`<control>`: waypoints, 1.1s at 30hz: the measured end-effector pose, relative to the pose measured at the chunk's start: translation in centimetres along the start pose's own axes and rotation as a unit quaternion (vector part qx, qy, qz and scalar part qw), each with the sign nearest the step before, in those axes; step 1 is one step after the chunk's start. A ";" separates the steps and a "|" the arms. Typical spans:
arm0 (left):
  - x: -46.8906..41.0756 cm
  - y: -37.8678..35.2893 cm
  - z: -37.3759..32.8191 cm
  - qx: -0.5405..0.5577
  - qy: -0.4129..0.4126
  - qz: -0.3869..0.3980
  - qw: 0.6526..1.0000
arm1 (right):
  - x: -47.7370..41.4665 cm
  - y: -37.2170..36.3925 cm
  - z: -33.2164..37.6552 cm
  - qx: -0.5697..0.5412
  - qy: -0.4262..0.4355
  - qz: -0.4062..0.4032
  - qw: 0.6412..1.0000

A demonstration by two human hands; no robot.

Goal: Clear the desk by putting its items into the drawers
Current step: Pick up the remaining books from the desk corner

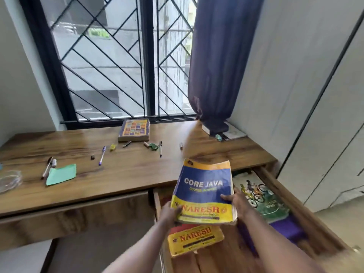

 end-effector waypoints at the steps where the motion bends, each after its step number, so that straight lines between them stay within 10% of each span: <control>1: 0.8 -0.9 1.2 0.008 0.008 -0.002 1.000 | -0.5 1.1 -0.7 0.010 -0.009 0.009 1.000; 23: 4.3 -5.0 10.9 -0.176 0.069 -0.191 0.963 | -5.6 4.4 -8.4 0.207 -0.085 0.164 0.961; 33: 2.5 -4.8 7.6 -0.499 0.053 -0.165 0.849 | -9.4 -1.5 -9.9 0.310 -0.040 0.111 0.943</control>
Point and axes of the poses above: each hand's wrist, its own x-axis away from the middle knuckle, its own y-axis out of the back of the hand, z = x × y, the point moved 2 cm from there along -x, towards the middle knuckle, and after that the axes turned 9 degrees about -z, right-handed, at the moved point
